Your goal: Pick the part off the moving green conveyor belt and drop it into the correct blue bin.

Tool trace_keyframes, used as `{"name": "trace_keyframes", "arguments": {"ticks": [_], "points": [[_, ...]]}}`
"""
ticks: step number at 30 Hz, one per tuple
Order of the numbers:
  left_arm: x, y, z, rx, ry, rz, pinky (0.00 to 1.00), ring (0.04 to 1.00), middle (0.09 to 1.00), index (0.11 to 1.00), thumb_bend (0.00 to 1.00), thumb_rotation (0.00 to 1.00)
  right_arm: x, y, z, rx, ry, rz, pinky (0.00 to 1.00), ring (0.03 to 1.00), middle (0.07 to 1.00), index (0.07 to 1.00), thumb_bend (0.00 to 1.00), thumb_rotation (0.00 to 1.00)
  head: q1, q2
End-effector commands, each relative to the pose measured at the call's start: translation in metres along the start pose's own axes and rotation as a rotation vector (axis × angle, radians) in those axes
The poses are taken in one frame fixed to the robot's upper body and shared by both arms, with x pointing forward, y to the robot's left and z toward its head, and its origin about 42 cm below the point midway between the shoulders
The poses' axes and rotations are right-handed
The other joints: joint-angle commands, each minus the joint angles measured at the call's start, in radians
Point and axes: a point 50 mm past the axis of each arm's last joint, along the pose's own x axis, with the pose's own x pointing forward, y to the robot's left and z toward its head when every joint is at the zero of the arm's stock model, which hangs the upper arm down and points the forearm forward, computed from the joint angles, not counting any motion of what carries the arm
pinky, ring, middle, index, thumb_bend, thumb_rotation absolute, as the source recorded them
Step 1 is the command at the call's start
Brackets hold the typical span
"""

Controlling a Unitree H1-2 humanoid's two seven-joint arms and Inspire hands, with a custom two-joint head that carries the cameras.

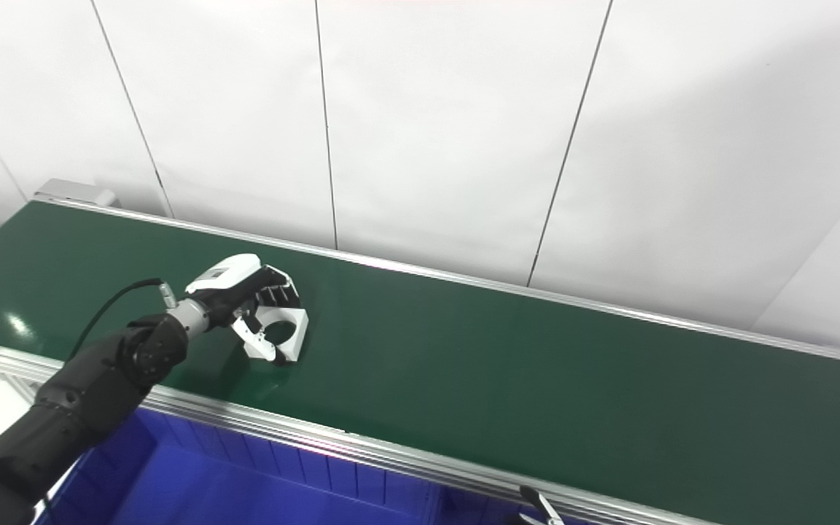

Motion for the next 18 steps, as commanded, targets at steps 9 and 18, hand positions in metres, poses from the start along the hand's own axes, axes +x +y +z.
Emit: {"name": "trace_keyframes", "arguments": {"ticks": [9, 18], "points": [[-0.042, 0.052, 0.027, -0.164, -0.319, 0.237, 0.39, 0.431, 0.484, 0.512, 0.5, 0.0, 0.003, 0.006, 0.027, -0.001, -0.103, -0.027, 0.59, 0.717, 0.758, 0.888, 0.71, 0.39, -0.148, 0.104], [-0.088, 0.012, 0.042, -0.43, -0.466, 0.258, 0.41, 0.443, 0.507, 0.491, 0.5, 0.0, 0.006, 0.018, 0.044, -0.012, -0.098, -0.079, 0.61, 0.709, 0.748, 0.89, 0.71, 0.4, -0.249, 0.228]]}}
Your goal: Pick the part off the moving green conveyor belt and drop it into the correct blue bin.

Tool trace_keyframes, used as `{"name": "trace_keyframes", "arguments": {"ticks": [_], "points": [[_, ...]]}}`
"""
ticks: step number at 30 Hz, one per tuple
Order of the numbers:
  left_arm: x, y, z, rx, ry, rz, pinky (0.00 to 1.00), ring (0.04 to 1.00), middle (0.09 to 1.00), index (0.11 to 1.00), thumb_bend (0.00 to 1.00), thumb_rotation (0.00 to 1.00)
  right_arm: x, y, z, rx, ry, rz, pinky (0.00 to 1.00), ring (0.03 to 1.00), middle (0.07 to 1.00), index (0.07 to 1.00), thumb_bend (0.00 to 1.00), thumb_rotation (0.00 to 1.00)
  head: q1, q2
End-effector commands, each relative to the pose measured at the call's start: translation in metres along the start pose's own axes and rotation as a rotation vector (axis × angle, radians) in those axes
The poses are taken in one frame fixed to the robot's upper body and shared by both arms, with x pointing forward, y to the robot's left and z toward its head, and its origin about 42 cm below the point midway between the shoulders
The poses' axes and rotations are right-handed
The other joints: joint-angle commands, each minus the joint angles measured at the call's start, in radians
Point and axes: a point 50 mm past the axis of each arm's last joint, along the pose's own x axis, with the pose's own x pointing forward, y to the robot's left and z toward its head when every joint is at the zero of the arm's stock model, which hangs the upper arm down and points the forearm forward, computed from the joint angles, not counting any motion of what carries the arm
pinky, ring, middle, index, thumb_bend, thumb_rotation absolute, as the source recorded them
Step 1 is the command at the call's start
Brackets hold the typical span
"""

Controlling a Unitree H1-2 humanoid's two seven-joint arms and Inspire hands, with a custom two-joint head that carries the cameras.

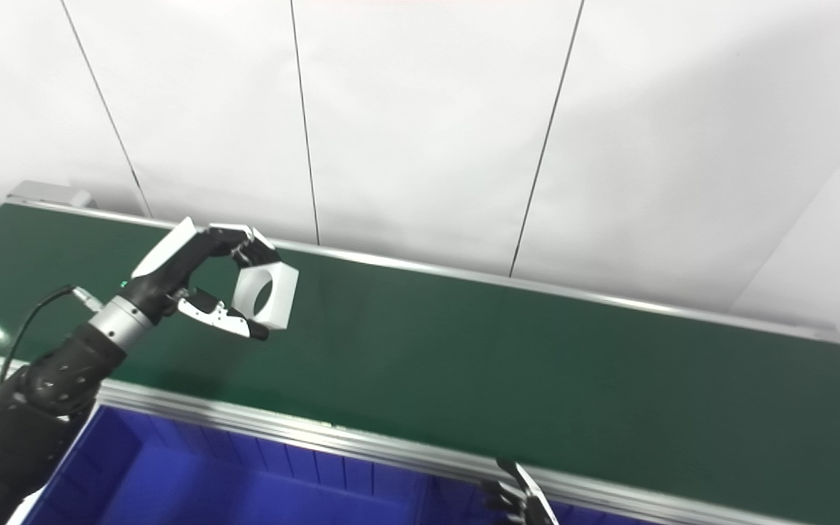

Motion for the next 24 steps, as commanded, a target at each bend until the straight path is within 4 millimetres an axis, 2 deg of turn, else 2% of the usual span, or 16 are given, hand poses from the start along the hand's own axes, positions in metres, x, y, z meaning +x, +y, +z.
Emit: {"name": "trace_keyframes", "arguments": {"ticks": [1, 4, 5, 9, 12, 18, 24], "points": [[-0.012, -0.012, 0.008, -0.05, -0.048, 0.006, 0.42, 0.444, 0.511, 0.487, 0.5, 0.0, 0.007, -0.001, 0.013, 0.002, -0.031, -0.038, 0.61, 0.712, 0.75, 0.895, 0.71, 0.41, 0.001, 0.002], [-0.031, -0.033, 0.008, -0.09, -0.022, -0.001, 0.42, 0.44, 0.512, 0.492, 0.5, 0.0, 0.009, 0.0, 0.017, 0.014, -0.03, -0.051, 0.61, 0.71, 0.748, 0.9, 0.71, 0.4, -0.012, 0.035], [-0.035, -0.038, 0.008, -0.097, -0.014, -0.003, 0.42, 0.44, 0.512, 0.494, 0.5, 0.0, 0.009, 0.0, 0.018, 0.015, -0.031, -0.052, 0.61, 0.708, 0.748, 0.9, 0.7, 0.39, -0.012, 0.035], [-0.074, -0.082, 0.003, -0.103, 0.079, -0.062, 0.4, 0.438, 0.511, 0.497, 0.5, 0.0, 0.013, -0.001, 0.023, 0.022, -0.037, -0.068, 0.61, 0.702, 0.749, 0.899, 0.69, 0.37, -0.027, 0.073], [-0.092, -0.103, 0.006, -0.066, 0.104, -0.126, 0.42, 0.443, 0.516, 0.488, 0.5, 0.0, 0.015, -0.001, 0.027, 0.024, -0.038, -0.075, 0.6, 0.702, 0.754, 0.9, 0.7, 0.37, -0.033, 0.089], [-0.106, -0.121, 0.015, 0.031, 0.085, -0.262, 0.44, 0.446, 0.514, 0.49, 0.5, 0.0, 0.016, -0.004, 0.033, 0.026, -0.039, -0.087, 0.59, 0.701, 0.755, 0.901, 0.7, 0.37, -0.041, 0.11], [-0.105, -0.134, 0.024, 0.135, 0.085, -0.424, 0.42, 0.425, 0.508, 0.516, 0.5, 0.0, 0.015, -0.006, 0.036, 0.02, -0.046, -0.096, 0.59, 0.699, 0.753, 0.899, 0.7, 0.4, -0.04, 0.126]]}}
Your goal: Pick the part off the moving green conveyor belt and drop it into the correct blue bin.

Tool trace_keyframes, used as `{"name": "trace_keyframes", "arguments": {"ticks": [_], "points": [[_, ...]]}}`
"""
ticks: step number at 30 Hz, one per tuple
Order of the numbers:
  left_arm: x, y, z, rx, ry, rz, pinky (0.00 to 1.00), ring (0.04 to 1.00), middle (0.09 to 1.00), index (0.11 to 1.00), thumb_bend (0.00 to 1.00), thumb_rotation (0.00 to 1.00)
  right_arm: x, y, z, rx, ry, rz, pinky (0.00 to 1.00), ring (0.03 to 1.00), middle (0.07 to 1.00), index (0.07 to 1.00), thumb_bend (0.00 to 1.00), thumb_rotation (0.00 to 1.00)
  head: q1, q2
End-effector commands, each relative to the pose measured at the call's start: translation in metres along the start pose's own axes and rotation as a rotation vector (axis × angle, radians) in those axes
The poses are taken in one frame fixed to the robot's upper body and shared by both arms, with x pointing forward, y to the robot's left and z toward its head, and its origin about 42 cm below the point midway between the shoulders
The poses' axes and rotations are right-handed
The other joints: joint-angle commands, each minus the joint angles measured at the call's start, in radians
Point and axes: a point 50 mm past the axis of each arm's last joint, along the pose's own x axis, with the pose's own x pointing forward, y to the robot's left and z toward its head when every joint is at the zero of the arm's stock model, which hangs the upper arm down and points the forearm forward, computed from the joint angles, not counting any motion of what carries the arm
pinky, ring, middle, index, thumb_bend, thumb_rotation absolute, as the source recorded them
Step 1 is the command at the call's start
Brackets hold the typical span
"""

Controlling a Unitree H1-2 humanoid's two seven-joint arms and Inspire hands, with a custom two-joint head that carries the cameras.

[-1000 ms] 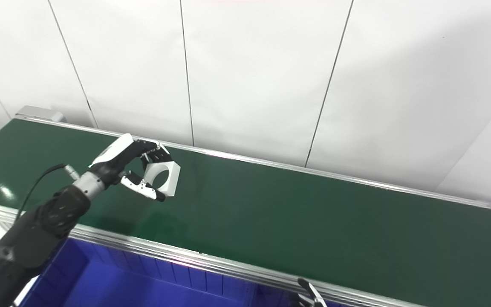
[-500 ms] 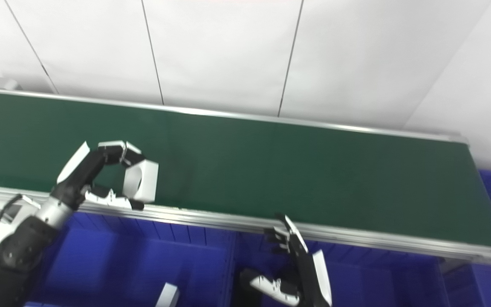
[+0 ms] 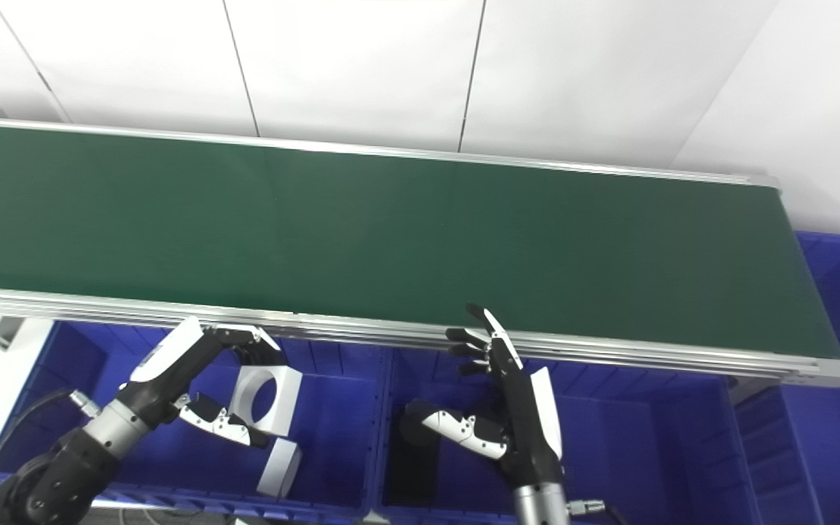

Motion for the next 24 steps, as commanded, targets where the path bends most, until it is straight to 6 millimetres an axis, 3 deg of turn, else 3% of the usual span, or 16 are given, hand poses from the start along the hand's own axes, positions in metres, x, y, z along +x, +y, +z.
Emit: {"name": "trace_keyframes", "arguments": {"ticks": [1, 6, 7, 8, 9, 11, 14, 17, 20, 24], "points": [[0.005, 0.007, 0.006, 0.054, -0.007, -0.05, 0.42, 0.425, 0.508, 0.517, 0.5, 0.0, 0.004, -0.001, 0.013, 0.008, -0.046, -0.024, 0.59, 0.699, 0.753, 0.899, 0.7, 0.39, 0.0, 0.003], [0.016, 0.0, 0.007, 0.155, 0.095, -0.157, 0.45, 0.421, 0.522, 0.535, 0.49, 0.0, 0.004, -0.001, 0.014, 0.014, -0.044, -0.026, 0.58, 0.7, 0.752, 0.899, 0.69, 0.38, -0.006, 0.009], [0.017, 0.0, 0.007, 0.176, 0.117, -0.172, 0.53, 0.584, 0.653, 0.514, 0.5, 0.04, 0.003, -0.001, 0.015, 0.016, -0.043, -0.026, 0.58, 0.698, 0.751, 0.898, 0.69, 0.38, -0.005, 0.009], [0.017, -0.001, 0.009, 0.2, 0.146, -0.185, 0.56, 0.639, 0.697, 0.508, 0.5, 0.05, 0.003, 0.0, 0.015, 0.014, -0.044, -0.027, 0.58, 0.698, 0.75, 0.897, 0.69, 0.38, -0.005, 0.01], [0.017, -0.001, 0.01, 0.214, 0.165, -0.191, 0.64, 0.733, 0.782, 0.693, 0.57, 0.12, 0.003, 0.0, 0.015, 0.013, -0.044, -0.028, 0.58, 0.695, 0.75, 0.896, 0.69, 0.39, -0.005, 0.01], [0.018, 0.0, 0.014, 0.229, 0.2, -0.192, 0.72, 0.835, 0.893, 0.86, 0.67, 0.27, 0.003, 0.0, 0.016, 0.011, -0.044, -0.027, 0.58, 0.696, 0.75, 0.899, 0.7, 0.4, -0.006, 0.014], [0.017, 0.001, 0.02, 0.218, 0.21, -0.181, 0.76, 0.887, 0.952, 0.934, 0.74, 0.38, 0.003, 0.0, 0.017, 0.011, -0.043, -0.027, 0.58, 0.695, 0.749, 0.898, 0.7, 0.4, -0.013, 0.016], [0.017, 0.0, 0.026, 0.093, 0.184, -0.13, 0.79, 0.907, 0.972, 0.956, 0.83, 0.44, 0.003, 0.0, 0.018, 0.015, -0.045, -0.028, 0.58, 0.692, 0.748, 0.893, 0.7, 0.41, -0.028, 0.018], [0.018, -0.006, 0.027, -0.117, 0.125, -0.055, 0.83, 0.911, 0.952, 0.937, 0.86, 0.42, 0.002, 0.0, 0.018, 0.021, -0.046, -0.026, 0.58, 0.692, 0.75, 0.887, 0.71, 0.4, -0.031, 0.016], [0.018, -0.021, 0.034, -0.411, 0.064, 0.09, 0.79, 0.878, 0.917, 0.92, 0.88, 0.45, -0.002, 0.001, 0.018, 0.015, -0.035, -0.015, 0.59, 0.696, 0.754, 0.886, 0.71, 0.39, -0.036, -0.006]]}}
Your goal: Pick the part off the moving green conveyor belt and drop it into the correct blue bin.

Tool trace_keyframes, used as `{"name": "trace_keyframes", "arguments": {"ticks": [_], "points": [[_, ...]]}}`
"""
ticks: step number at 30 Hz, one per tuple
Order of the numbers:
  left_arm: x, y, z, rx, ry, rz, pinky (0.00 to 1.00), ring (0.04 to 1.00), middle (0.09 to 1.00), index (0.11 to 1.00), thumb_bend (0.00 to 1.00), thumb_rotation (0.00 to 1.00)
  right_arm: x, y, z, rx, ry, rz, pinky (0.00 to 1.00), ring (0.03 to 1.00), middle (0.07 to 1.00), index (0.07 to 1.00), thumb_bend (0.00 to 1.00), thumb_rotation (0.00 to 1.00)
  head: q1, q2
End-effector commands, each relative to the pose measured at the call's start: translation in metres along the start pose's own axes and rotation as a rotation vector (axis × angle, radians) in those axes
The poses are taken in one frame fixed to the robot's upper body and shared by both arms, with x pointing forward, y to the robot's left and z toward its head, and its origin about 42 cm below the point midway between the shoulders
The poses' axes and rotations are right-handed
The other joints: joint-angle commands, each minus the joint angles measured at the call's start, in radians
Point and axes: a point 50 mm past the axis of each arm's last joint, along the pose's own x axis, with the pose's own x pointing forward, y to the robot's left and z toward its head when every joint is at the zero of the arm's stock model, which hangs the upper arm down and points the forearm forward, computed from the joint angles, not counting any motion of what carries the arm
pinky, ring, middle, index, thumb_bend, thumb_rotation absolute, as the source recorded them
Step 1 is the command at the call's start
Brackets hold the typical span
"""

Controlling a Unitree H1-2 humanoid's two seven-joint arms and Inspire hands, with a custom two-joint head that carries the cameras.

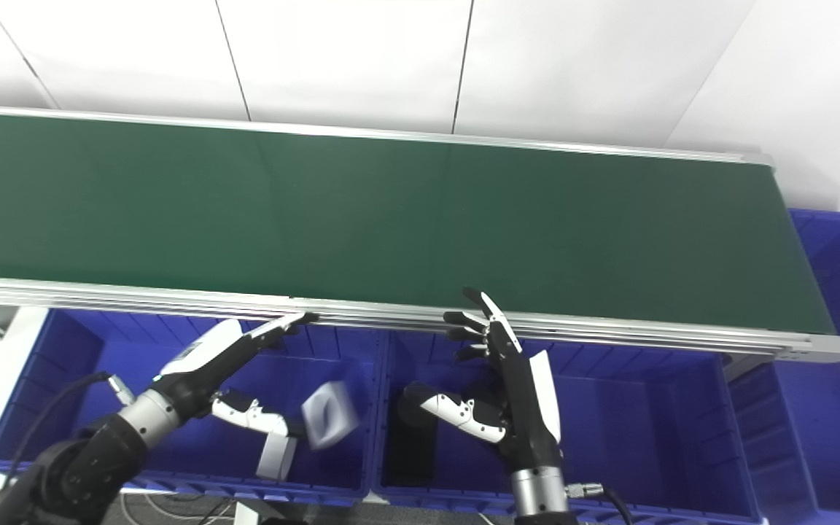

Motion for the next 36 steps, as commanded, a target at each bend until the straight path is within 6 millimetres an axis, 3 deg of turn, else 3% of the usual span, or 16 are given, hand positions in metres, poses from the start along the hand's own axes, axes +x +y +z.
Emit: {"name": "trace_keyframes", "arguments": {"ticks": [1, 6, 13, 36], "points": [[-0.001, -0.002, 0.008, -0.134, -0.113, 0.089, 0.78, 0.868, 0.909, 0.91, 0.88, 0.45, 0.0, 0.0, 0.01, 0.009, -0.033, -0.01, 0.59, 0.696, 0.755, 0.884, 0.71, 0.39, -0.001, -0.007], [-0.003, -0.012, -0.003, -0.313, -0.218, 0.172, 0.78, 0.83, 0.855, 0.857, 0.84, 0.38, -0.004, 0.0, 0.01, 0.005, -0.032, -0.015, 0.58, 0.688, 0.746, 0.881, 0.72, 0.41, -0.001, -0.013], [-0.004, -0.018, -0.004, -0.413, -0.266, 0.227, 0.77, 0.812, 0.825, 0.831, 0.87, 0.33, -0.003, -0.002, 0.01, -0.008, -0.029, -0.007, 0.58, 0.69, 0.746, 0.88, 0.7, 0.4, -0.009, -0.005], [0.001, -0.021, -0.005, -0.419, -0.301, 0.268, 0.7, 0.752, 0.76, 0.757, 0.83, 0.27, -0.001, -0.004, 0.009, -0.001, -0.035, -0.002, 0.58, 0.689, 0.753, 0.868, 0.73, 0.45, -0.003, -0.001]]}}
